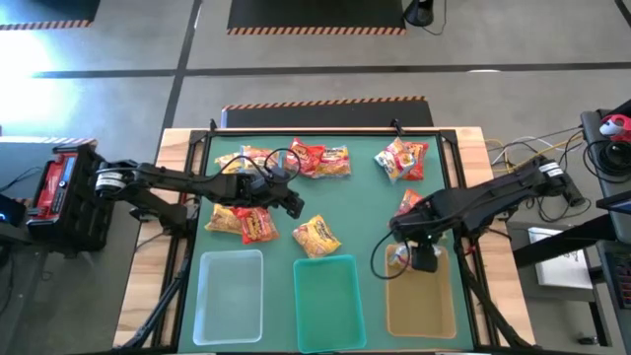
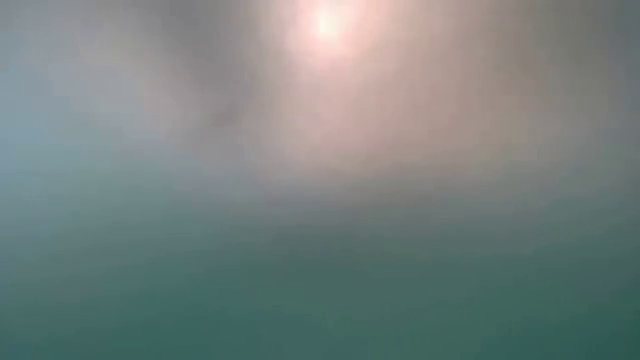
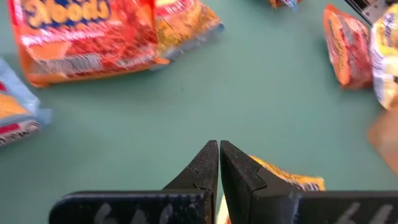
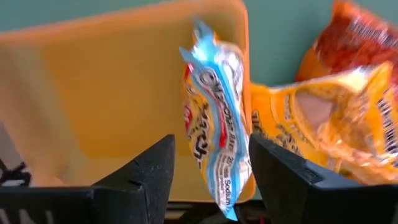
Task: Sort Maruchan noodles
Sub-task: Put the yellow noodle pack into the green bin
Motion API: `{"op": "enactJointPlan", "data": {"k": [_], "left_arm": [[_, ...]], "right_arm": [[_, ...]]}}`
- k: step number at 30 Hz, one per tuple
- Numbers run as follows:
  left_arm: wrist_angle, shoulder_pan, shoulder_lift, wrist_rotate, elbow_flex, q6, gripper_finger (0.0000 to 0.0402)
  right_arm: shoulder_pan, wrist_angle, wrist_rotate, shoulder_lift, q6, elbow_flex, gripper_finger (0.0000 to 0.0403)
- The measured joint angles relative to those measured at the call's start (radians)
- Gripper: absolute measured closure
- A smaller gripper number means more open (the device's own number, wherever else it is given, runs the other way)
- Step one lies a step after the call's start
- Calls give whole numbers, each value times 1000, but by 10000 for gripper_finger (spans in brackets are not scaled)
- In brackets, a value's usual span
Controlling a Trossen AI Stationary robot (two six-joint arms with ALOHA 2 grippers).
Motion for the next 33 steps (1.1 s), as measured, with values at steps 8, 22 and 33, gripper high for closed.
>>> {"op": "enactJointPlan", "data": {"k": [8, 22, 33], "left_arm": [[-36, -1, 0, 246, 0, 14, 402], [-43, -140, 15, 335, -14, -77, 375], [-1, -207, 81, 278, -17, -273, 281]], "right_arm": [[-29, 45, 297, -1, -1, 118, 211], [-161, 582, 350, 0, 115, -79, 211], [-221, 970, 318, 67, 458, -214, 211]]}}
